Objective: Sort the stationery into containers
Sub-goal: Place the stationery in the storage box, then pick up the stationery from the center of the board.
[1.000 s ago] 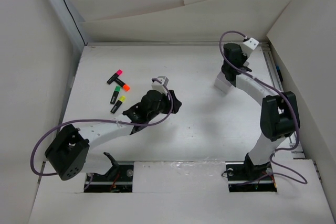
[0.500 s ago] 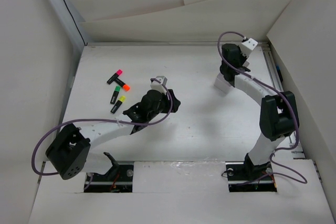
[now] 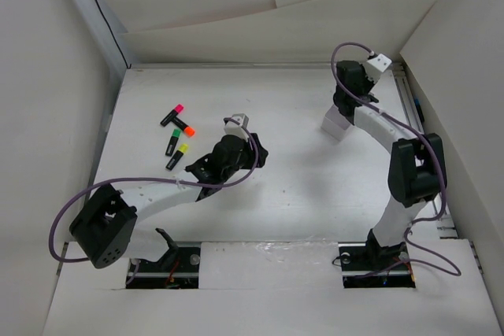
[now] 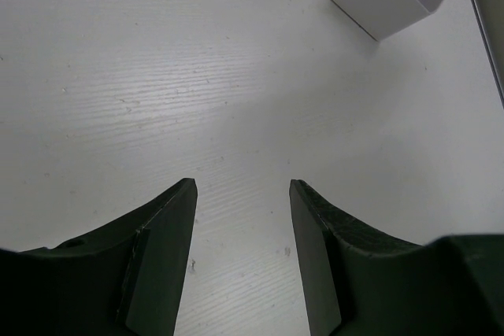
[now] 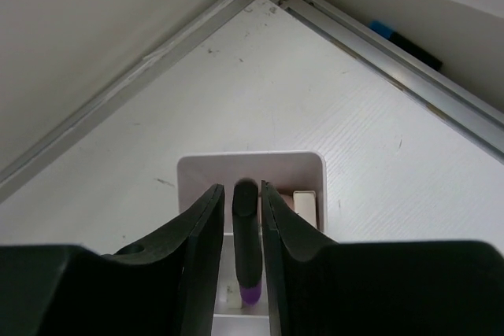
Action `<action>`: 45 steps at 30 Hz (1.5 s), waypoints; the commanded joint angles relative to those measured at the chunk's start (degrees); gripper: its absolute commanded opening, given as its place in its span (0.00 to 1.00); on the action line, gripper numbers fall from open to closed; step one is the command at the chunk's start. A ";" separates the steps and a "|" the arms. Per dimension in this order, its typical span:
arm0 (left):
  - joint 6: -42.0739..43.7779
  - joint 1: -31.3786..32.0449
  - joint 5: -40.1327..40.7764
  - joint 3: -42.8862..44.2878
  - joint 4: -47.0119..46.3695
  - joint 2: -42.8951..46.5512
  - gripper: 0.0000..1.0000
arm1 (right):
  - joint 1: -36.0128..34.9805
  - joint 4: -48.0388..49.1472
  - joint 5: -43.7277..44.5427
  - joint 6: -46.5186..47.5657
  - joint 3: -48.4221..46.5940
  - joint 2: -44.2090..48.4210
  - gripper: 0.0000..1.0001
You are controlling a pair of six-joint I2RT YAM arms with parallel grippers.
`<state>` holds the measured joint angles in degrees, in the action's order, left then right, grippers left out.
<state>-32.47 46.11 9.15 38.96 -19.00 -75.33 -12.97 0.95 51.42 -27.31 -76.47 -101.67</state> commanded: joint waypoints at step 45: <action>-20.00 -30.98 19.42 18.67 27.35 -7.80 0.43 | -18.66 1.77 -47.46 -11.80 32.61 37.16 0.29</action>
<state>-51.37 17.58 28.01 53.45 5.89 -80.40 -30.52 -2.31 6.04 -38.44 -43.64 -65.39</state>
